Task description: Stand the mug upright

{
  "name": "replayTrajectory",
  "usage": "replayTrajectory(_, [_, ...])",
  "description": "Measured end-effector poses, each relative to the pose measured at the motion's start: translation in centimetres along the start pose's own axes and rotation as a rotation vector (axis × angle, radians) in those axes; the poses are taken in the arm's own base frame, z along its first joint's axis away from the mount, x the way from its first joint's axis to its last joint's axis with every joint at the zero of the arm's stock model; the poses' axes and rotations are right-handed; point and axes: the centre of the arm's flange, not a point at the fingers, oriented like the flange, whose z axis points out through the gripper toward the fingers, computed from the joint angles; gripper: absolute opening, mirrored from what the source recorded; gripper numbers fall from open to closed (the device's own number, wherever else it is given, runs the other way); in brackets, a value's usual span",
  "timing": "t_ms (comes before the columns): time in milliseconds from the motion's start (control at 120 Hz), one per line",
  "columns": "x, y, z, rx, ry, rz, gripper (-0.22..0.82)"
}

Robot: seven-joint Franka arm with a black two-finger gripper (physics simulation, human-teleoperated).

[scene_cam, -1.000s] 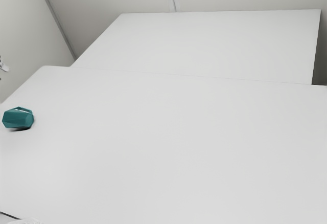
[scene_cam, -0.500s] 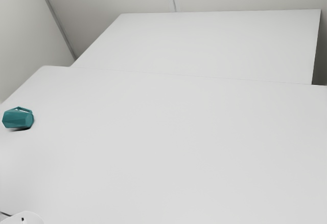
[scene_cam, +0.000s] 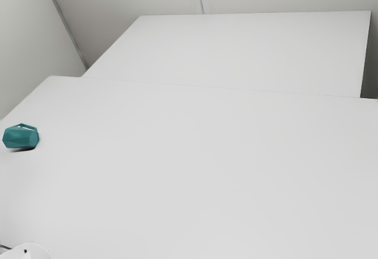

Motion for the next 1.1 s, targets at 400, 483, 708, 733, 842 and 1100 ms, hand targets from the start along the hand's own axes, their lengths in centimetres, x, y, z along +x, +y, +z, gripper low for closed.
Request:
replayTrajectory(400, [0.8,-3.3,4.2,0.022,0.08,0.035,0.6])
replayTrajectory(483, [1.4,-3.1,5.0,0.012,0.095,0.048,0.6])
replayTrajectory(708, [1.0,-3.2,6.5,-0.035,0.081,0.04,0.6])
replayTrajectory(733, [0.8,-3.3,6.7,-0.041,0.078,0.036,0.6])
replayTrajectory(842, [0.3,-3.4,7.3,-0.063,0.066,0.024,0.6])
replayTrajectory(1100, [0.8,-2.7,7.5,-0.125,0.101,0.026,0.43])
